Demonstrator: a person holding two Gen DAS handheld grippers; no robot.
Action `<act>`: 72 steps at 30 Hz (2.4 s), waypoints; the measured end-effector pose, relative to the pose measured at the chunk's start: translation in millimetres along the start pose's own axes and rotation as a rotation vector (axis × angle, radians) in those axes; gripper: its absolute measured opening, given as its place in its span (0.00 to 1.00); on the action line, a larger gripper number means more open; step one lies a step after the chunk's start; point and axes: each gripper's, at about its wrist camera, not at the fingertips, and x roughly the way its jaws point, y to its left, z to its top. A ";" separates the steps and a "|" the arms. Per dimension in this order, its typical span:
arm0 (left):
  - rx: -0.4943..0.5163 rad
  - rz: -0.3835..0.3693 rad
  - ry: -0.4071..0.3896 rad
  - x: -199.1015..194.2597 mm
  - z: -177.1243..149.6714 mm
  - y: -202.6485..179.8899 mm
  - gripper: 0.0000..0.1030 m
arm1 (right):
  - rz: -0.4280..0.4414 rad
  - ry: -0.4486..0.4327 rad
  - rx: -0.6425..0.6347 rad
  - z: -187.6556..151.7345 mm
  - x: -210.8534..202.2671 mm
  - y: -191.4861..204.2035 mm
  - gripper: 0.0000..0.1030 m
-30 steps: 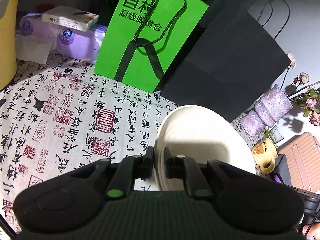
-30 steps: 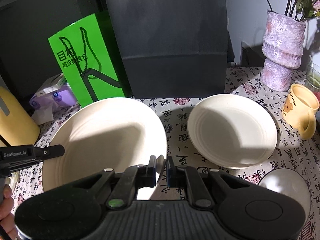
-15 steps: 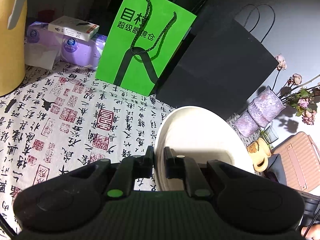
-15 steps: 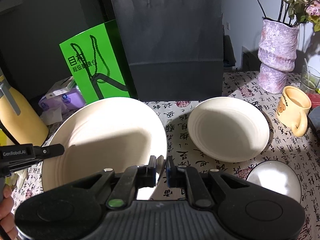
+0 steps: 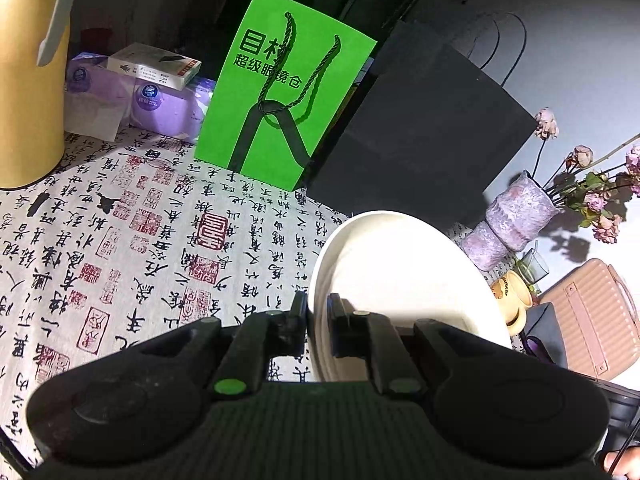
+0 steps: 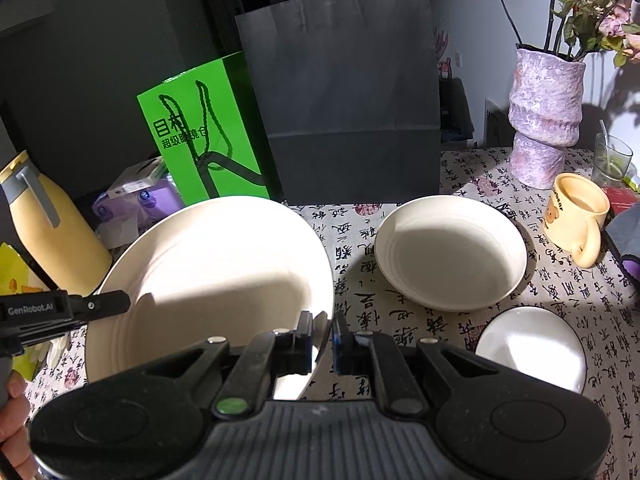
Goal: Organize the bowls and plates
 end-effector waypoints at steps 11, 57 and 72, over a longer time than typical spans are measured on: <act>0.012 0.012 -0.016 -21.5 -13.4 -7.8 0.10 | 0.010 -0.013 -0.001 -13.1 -21.8 0.0 0.09; 0.058 0.060 -0.090 -114.3 -91.9 -61.6 0.10 | 0.090 -0.085 -0.001 -77.5 -119.9 -25.3 0.09; 0.072 0.040 -0.094 -127.3 -121.1 -76.1 0.10 | 0.094 -0.100 0.006 -102.2 -143.6 -41.5 0.09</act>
